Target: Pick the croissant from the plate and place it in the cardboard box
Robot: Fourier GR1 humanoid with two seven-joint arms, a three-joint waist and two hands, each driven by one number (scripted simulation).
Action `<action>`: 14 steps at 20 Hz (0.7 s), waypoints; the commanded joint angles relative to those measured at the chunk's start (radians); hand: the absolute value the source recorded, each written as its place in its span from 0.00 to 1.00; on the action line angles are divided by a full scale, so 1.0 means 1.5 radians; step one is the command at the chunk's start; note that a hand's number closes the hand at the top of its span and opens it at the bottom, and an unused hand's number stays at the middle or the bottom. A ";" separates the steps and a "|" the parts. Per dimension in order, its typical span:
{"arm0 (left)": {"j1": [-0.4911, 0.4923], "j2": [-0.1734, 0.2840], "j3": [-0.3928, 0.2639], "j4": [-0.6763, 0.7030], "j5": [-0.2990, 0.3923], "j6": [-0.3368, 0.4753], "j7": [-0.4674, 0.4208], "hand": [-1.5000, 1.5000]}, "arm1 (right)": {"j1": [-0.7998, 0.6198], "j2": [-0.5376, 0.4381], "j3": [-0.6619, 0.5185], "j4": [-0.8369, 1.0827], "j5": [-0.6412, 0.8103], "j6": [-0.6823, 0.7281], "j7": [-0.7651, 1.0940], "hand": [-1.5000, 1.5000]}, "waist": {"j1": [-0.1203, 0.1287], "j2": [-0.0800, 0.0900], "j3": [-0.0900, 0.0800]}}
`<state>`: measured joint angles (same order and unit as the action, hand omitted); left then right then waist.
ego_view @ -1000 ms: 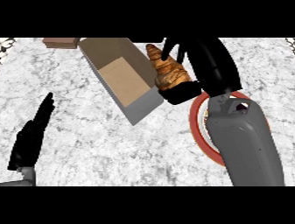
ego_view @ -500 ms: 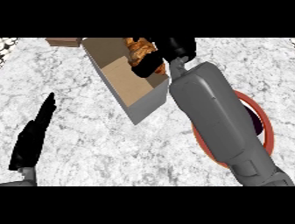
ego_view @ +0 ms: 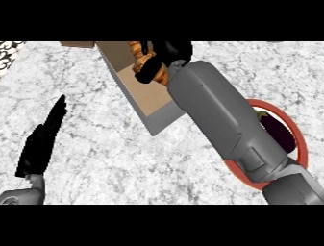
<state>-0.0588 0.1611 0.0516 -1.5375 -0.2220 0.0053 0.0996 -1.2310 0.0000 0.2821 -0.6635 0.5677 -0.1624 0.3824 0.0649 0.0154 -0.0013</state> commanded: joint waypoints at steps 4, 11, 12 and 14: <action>-0.022 0.006 -0.010 -0.004 -0.002 -0.015 -0.001 0.50 | -0.041 0.000 0.016 0.137 -0.101 -0.085 -0.002 0.00 | 0.034 0.009 0.000; -0.008 -0.012 -0.022 0.018 -0.013 -0.004 -0.017 0.50 | -0.009 0.000 0.014 0.146 -0.189 -0.168 -0.103 0.00 | 0.034 0.011 0.000; -0.040 -0.019 -0.028 0.018 -0.027 0.008 0.006 0.50 | -0.012 0.000 0.014 0.139 -0.204 -0.185 -0.106 0.00 | 0.029 0.010 0.001; -0.018 -0.008 -0.020 0.007 -0.016 -0.003 0.000 0.50 | 0.008 0.000 -0.013 0.123 -0.224 -0.265 -0.138 0.00 | 0.029 0.009 0.001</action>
<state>-0.0843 0.1499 0.0260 -1.5245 -0.2354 -0.0047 0.0895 -1.2509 -0.0034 0.2987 -0.4651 0.2992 -0.4256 0.2455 0.1088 0.0249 -0.0007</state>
